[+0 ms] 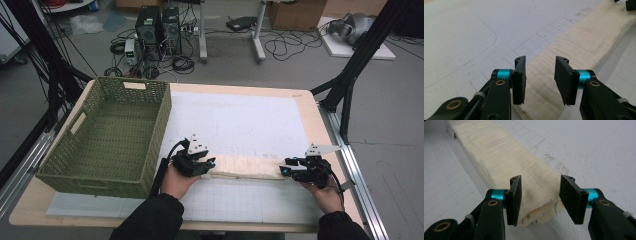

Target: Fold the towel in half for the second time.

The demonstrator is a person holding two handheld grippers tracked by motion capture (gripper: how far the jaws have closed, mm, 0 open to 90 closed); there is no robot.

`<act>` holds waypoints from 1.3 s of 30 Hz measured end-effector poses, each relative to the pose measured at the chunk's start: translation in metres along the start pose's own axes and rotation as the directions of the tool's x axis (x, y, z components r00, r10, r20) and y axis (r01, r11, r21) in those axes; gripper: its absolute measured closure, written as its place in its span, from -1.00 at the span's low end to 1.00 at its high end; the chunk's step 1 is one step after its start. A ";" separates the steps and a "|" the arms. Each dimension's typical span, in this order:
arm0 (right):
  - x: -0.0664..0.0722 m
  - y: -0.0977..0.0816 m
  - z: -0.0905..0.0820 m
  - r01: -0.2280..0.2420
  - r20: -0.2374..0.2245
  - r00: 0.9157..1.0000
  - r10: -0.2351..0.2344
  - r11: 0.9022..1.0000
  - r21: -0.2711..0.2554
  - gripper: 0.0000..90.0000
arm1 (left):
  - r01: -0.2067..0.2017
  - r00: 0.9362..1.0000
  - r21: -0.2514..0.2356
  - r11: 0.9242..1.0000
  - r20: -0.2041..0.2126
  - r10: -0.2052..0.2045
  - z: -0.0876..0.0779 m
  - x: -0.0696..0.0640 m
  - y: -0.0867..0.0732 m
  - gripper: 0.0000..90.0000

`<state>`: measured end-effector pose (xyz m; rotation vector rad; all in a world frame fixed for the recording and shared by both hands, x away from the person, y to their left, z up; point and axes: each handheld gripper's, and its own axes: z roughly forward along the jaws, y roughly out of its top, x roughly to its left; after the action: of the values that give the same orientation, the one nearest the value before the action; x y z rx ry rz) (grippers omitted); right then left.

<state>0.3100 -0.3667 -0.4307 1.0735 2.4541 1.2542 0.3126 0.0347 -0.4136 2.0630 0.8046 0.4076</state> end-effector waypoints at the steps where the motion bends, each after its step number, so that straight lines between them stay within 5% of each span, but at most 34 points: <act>1: -0.001 0.000 0.000 -0.001 -0.001 1.000 0.001 1.000 -0.001 0.16 | 0.003 1.000 -0.001 1.000 0.001 -0.003 0.000 0.001 0.000 0.36; 10: -0.010 -0.002 0.010 -0.060 0.015 0.998 0.059 0.997 0.044 0.19 | 0.014 0.997 0.103 0.995 -0.081 -0.006 0.006 0.010 -0.009 0.38; 13: -0.010 -0.001 0.014 -0.046 -0.002 0.999 0.046 0.997 0.067 0.47 | 0.042 0.996 0.131 0.990 -0.079 -0.032 0.007 0.010 -0.019 0.47; 16: -0.009 -0.001 0.017 -0.048 -0.040 0.998 0.052 0.995 0.084 0.75 | 0.072 0.997 0.102 0.992 -0.047 -0.067 0.006 0.009 -0.028 0.65; 17: -0.009 0.001 0.018 -0.036 -0.049 0.998 0.040 0.995 0.090 0.79 | 0.064 0.997 0.097 0.993 -0.056 -0.059 0.006 0.007 -0.029 0.83; 22: -0.007 0.014 0.025 -0.009 -0.003 1.000 0.009 0.996 0.089 0.82 | 0.030 0.992 0.089 0.996 -0.127 -0.019 -0.002 0.002 -0.030 0.89; 27: -0.009 0.016 0.031 -0.008 -0.012 1.000 0.009 0.996 0.092 0.60 | 0.041 0.996 0.037 0.998 -0.081 -0.038 -0.008 0.008 -0.031 0.69; 34: -0.006 0.016 0.013 -0.047 -0.018 0.999 0.047 0.999 0.007 0.23 | -0.022 1.000 -0.014 1.000 0.016 0.022 -0.009 0.006 0.002 0.39; 36: -0.002 0.015 0.013 -0.048 -0.017 0.999 0.049 0.999 0.011 0.14 | -0.022 0.996 0.003 1.000 0.091 0.021 -0.004 0.006 0.014 0.24; 39: 0.003 0.015 0.014 -0.025 -0.006 1.000 0.025 0.999 0.030 0.08 | -0.063 0.991 -0.004 0.998 0.114 0.063 0.001 0.002 0.030 0.13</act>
<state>0.3217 -0.3506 -0.4275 1.1126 2.4794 1.2338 0.3265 0.0225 -0.3897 2.0951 0.6725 0.3210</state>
